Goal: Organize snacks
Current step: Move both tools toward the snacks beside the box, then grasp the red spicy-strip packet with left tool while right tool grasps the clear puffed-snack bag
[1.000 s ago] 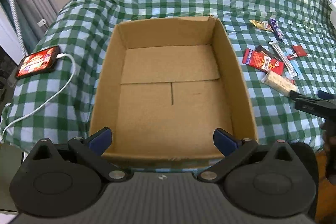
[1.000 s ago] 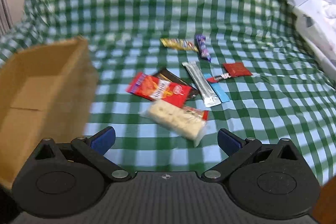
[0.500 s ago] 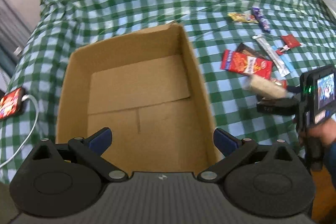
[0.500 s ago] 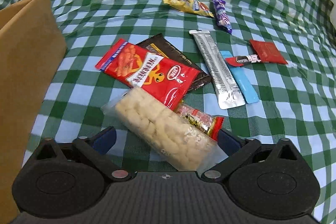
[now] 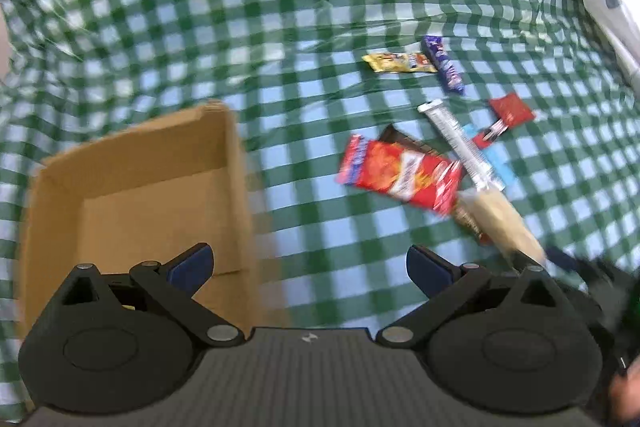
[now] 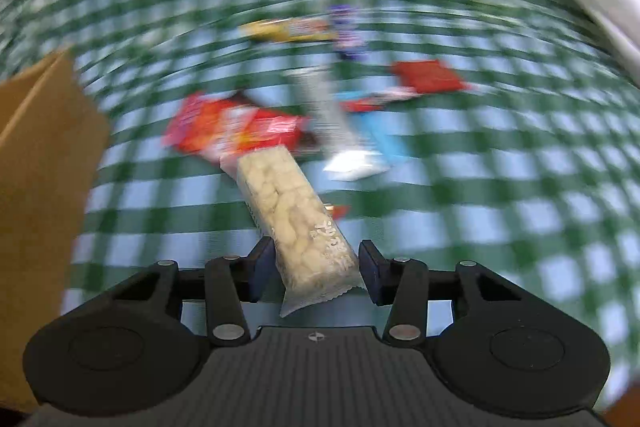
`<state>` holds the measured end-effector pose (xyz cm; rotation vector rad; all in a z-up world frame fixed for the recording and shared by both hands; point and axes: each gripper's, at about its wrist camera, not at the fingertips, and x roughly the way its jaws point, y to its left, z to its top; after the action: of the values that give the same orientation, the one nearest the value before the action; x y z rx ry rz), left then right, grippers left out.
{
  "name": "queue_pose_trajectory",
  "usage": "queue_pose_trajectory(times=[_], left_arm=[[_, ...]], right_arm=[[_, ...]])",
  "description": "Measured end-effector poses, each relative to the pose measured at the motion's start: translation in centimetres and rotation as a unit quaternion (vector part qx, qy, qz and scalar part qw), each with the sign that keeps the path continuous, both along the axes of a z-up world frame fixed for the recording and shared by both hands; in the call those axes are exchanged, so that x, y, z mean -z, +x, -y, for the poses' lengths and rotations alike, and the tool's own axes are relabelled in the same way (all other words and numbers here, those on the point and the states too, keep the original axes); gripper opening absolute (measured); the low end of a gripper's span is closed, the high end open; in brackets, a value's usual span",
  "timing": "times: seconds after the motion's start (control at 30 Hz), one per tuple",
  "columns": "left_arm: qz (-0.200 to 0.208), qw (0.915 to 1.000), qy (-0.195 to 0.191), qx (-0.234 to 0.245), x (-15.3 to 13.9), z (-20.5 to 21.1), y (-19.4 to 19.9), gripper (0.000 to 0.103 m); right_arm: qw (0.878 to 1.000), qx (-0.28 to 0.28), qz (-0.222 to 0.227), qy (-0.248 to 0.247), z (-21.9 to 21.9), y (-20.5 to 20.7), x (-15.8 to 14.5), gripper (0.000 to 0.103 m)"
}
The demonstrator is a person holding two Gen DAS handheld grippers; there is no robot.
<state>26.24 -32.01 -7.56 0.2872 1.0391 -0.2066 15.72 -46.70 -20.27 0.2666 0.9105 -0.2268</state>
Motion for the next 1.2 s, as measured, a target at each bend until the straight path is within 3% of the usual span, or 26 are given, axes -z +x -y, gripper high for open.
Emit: queue_pose_trajectory(times=[0.1,0.13,0.27,0.3,0.37,0.47,0.57,0.6,0.7,0.73,0.87,1.0,1.2], left_arm=[[-0.042,0.9975,-0.043,-0.037,2.7,1.8,3.4,0.103],[-0.056,0.9954,-0.054,-0.056,3.8,2.3,4.7,0.103],[-0.091,0.9836,-0.083,-0.132,7.7,3.9,9.1,0.103],[-0.096,0.9805,-0.091,-0.145,8.7,4.3,10.1,0.103],[-0.106,0.977,-0.094,-0.16,10.4,5.3,11.7,0.103],[-0.135,0.9745,-0.073,-0.164,13.0,6.5,13.9,0.103],[-0.135,0.9782,-0.046,-0.151,15.3,7.5,15.3,0.103],[-0.136,0.9789,-0.046,-0.146,15.8,7.4,15.5,0.103],[-0.145,0.9725,-0.095,-0.155,16.4,5.8,15.3,0.103],[-0.145,0.9734,-0.092,-0.151,16.6,5.4,15.2,0.103],[-0.127,0.9858,-0.028,-0.107,17.8,5.5,14.1,0.103],[-0.116,0.9874,-0.018,-0.106,18.3,5.7,13.6,0.103],[-0.116,0.9874,-0.021,-0.105,17.9,5.7,13.7,0.103]], right_arm=[[0.996,0.084,-0.016,-0.012,3.9,-2.2,0.7,0.044],[0.995,0.103,-0.015,-0.005,5.2,-2.8,1.1,0.048],[0.993,0.115,-0.025,0.012,7.3,-2.9,2.6,0.063],[0.993,0.115,-0.026,0.011,7.4,-2.7,2.9,0.072],[0.994,0.108,-0.024,0.011,7.4,-2.0,3.2,0.077],[0.996,0.089,-0.017,-0.002,7.4,-1.0,3.3,0.084],[0.997,0.066,-0.011,-0.024,7.6,-0.1,3.2,0.093],[0.998,0.055,-0.013,-0.035,7.7,0.3,3.2,0.095],[0.998,0.028,-0.019,-0.062,7.8,1.5,3.3,0.1],[0.998,0.016,-0.023,-0.062,8.0,2.0,3.6,0.102],[0.998,0.016,-0.049,-0.03,8.6,2.8,5.6,0.103],[0.999,0.02,-0.019,-0.038,8.3,2.1,6.0,0.103],[0.999,0.019,-0.008,-0.04,8.4,2.0,6.1,0.103]])
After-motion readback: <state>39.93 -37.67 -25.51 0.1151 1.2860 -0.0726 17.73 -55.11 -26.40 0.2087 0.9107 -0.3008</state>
